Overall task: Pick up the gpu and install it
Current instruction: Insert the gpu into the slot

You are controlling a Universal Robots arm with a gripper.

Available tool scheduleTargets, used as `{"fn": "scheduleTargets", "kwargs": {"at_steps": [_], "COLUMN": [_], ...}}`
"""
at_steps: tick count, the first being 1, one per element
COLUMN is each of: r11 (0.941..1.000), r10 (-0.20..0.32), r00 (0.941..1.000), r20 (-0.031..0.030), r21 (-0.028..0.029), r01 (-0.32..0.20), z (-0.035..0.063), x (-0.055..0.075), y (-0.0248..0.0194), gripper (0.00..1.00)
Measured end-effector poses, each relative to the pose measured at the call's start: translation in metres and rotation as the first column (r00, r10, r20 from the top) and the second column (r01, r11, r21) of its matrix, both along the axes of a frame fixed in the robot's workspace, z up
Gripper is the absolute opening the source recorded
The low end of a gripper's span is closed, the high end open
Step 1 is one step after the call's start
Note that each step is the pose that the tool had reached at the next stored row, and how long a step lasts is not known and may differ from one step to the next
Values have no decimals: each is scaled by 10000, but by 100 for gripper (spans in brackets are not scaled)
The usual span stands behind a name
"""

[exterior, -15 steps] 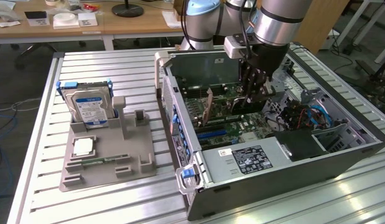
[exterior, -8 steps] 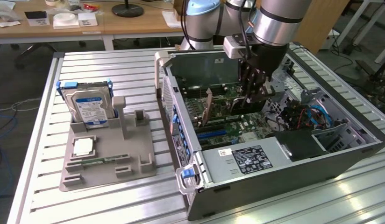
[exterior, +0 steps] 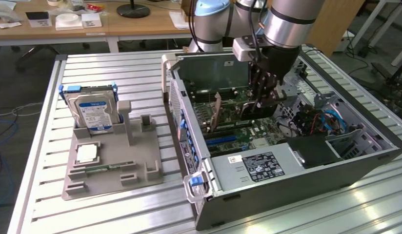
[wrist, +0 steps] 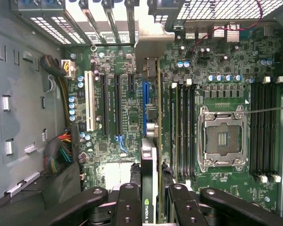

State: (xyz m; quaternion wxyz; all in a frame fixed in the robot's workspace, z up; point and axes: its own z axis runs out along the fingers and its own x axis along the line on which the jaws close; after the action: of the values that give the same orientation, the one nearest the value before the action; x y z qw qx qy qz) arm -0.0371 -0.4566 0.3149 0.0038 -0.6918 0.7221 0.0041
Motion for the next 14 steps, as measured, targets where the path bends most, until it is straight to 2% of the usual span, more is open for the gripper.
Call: {"fn": "scheduleTargets", "kwargs": {"at_steps": [14], "r11": [9997], "r10": [254], "r00": [9997], "r20": [1], "r21": [2], "r01": [-254], "z": [-98], "x": [-46], "y": [0], "gripper": [27]}}
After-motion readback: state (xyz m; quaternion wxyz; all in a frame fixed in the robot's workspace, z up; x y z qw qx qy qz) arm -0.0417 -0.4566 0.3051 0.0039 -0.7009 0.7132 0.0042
